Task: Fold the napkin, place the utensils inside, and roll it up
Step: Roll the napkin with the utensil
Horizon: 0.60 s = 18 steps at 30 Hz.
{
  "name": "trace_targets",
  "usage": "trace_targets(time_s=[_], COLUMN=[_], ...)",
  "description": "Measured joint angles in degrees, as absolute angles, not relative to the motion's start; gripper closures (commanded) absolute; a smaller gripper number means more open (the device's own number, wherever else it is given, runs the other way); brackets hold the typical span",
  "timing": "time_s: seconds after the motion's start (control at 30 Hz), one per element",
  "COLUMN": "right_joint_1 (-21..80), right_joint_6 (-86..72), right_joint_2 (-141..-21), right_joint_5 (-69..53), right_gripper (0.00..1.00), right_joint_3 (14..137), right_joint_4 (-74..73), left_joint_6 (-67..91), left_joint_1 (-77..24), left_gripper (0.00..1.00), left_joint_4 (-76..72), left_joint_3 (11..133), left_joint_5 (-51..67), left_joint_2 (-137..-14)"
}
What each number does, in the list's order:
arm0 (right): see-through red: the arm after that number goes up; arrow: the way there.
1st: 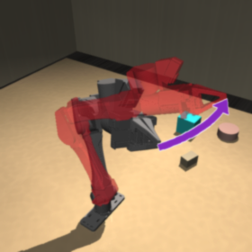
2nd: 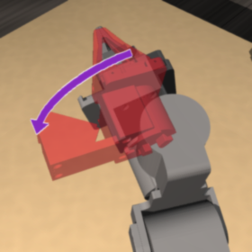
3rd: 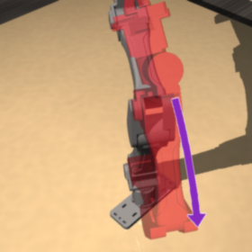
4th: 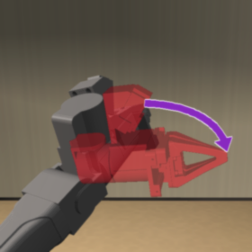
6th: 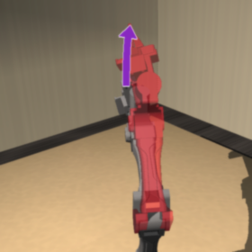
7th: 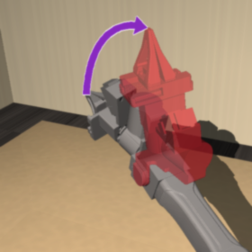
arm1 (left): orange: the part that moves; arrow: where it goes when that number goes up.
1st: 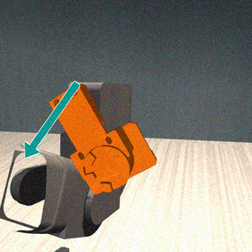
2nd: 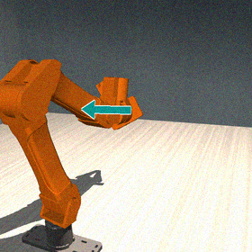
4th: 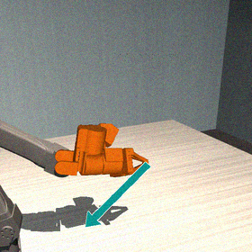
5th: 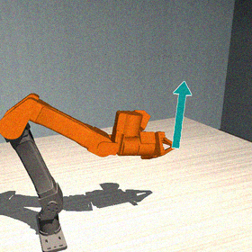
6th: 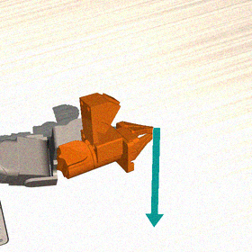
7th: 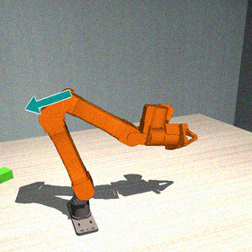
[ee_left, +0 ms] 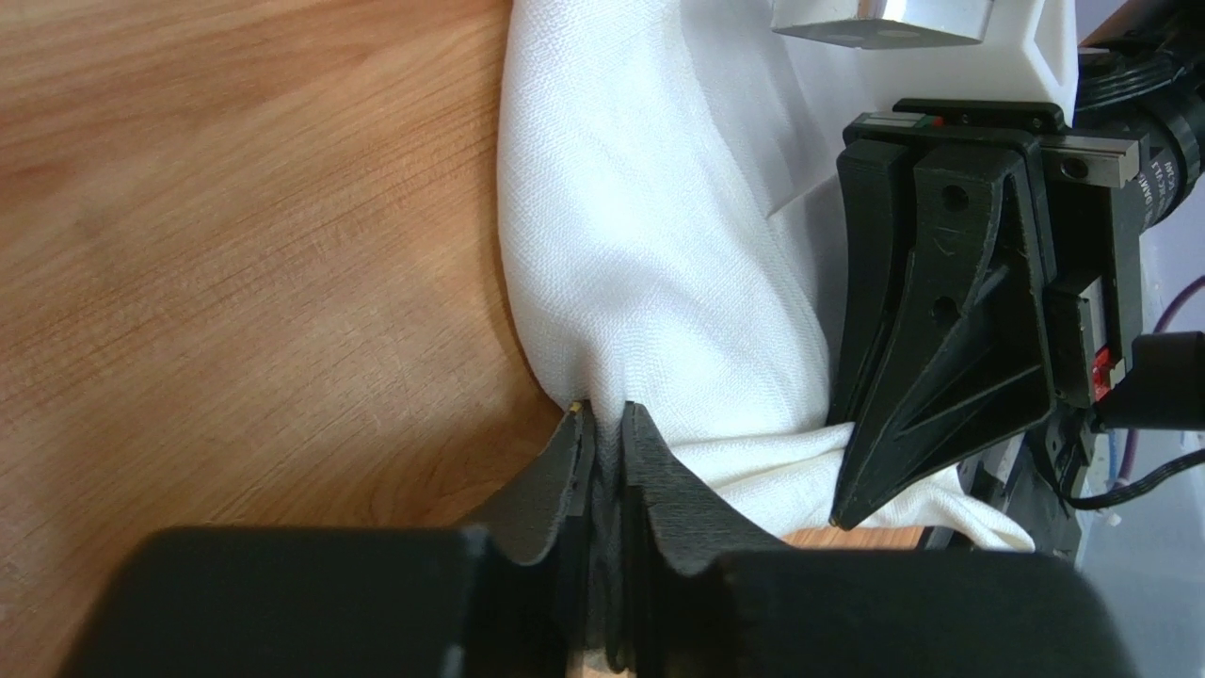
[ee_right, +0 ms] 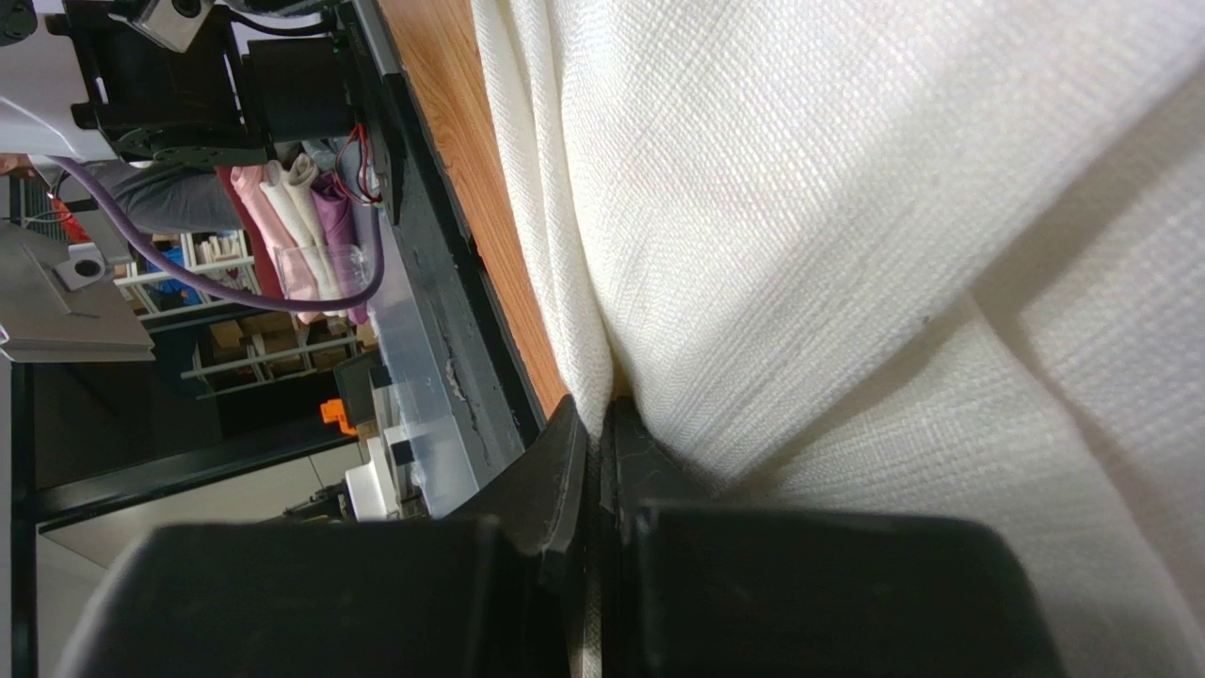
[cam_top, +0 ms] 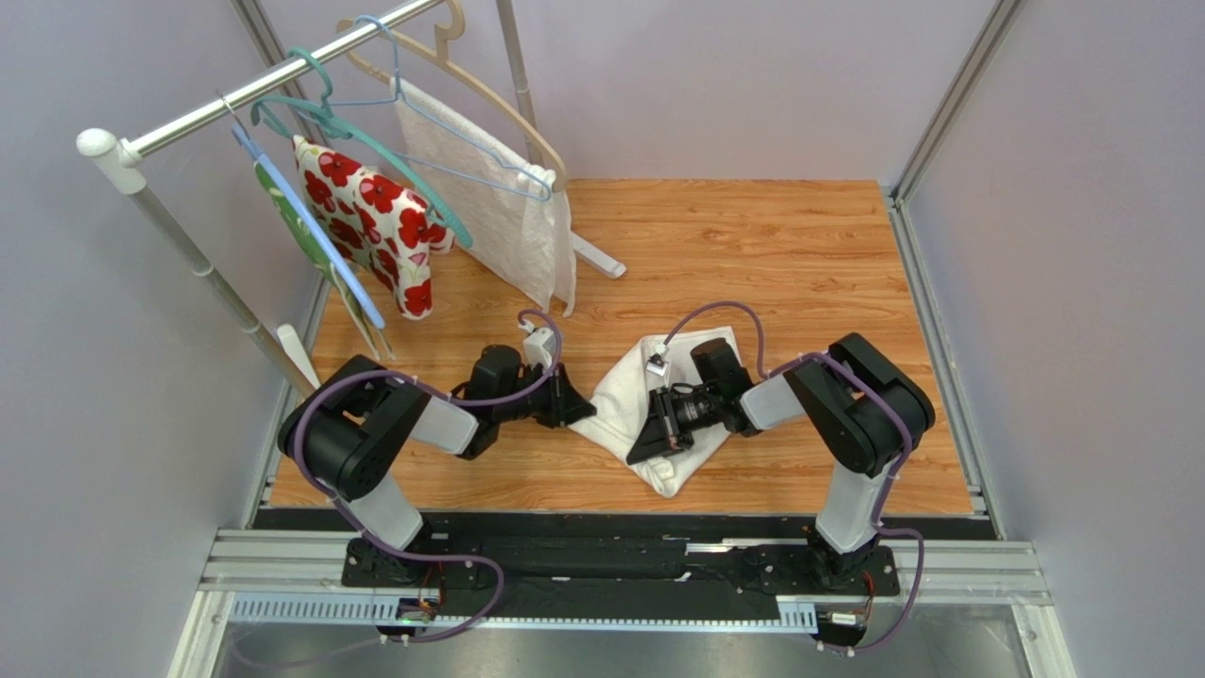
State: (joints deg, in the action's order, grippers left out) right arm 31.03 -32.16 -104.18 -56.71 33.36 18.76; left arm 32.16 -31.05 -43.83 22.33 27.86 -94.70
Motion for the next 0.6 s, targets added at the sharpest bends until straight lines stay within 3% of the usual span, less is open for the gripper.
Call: trace_targets(time_s=[0.03, 0.13, 0.23, 0.27, 0.33, 0.37, 0.47, 0.6], right_joint_1=[31.0, 31.0, 31.0, 31.0, 31.1, 31.0, 31.0, 31.5], right_joint_6=[-32.2, -32.1, -31.4, -30.8, -28.7, -27.7, -24.2, -19.0], right_joint_2=[-104.2, -104.2, -103.9, -103.5, -101.8, -100.8, -96.4, -89.8], right_joint_5=[-56.7, -56.7, -56.2, -55.5, -53.4, -52.4, -48.8, -43.2], right_gripper=[1.0, 1.0, 0.88, 0.77, 0.68, 0.55, 0.44, 0.39], right_joint_3=[33.4, 33.7, 34.7, 35.2, 36.3, 36.9, 40.0, 45.3], right_joint_4=[18.7, 17.9, 15.4, 13.7, 9.6, 7.5, -0.9, -10.4], left_joint_6=[32.3, 32.5, 32.4, 32.3, 31.7, 31.4, 30.1, 28.9], left_joint_1=[-31.0, -31.0, -31.0, -31.0, -31.0, -31.0, -31.0, -31.0], left_gripper=[0.98, 1.0, 1.0, 1.0, 1.0, 1.0, 1.0, 1.0], left_joint_4=[-44.1, -44.3, -42.3, -40.7, -37.0, -35.0, -28.3, -20.5], left_joint_3=[22.3, 22.5, 23.4, 24.2, 25.8, 26.7, 29.6, 33.1], left_joint_5=[28.0, 28.5, 28.6, 28.7, 28.6, 28.6, 28.6, 28.7], left_joint_2=[-94.8, -95.0, -95.0, -94.9, -94.6, -94.4, -94.0, -94.0])
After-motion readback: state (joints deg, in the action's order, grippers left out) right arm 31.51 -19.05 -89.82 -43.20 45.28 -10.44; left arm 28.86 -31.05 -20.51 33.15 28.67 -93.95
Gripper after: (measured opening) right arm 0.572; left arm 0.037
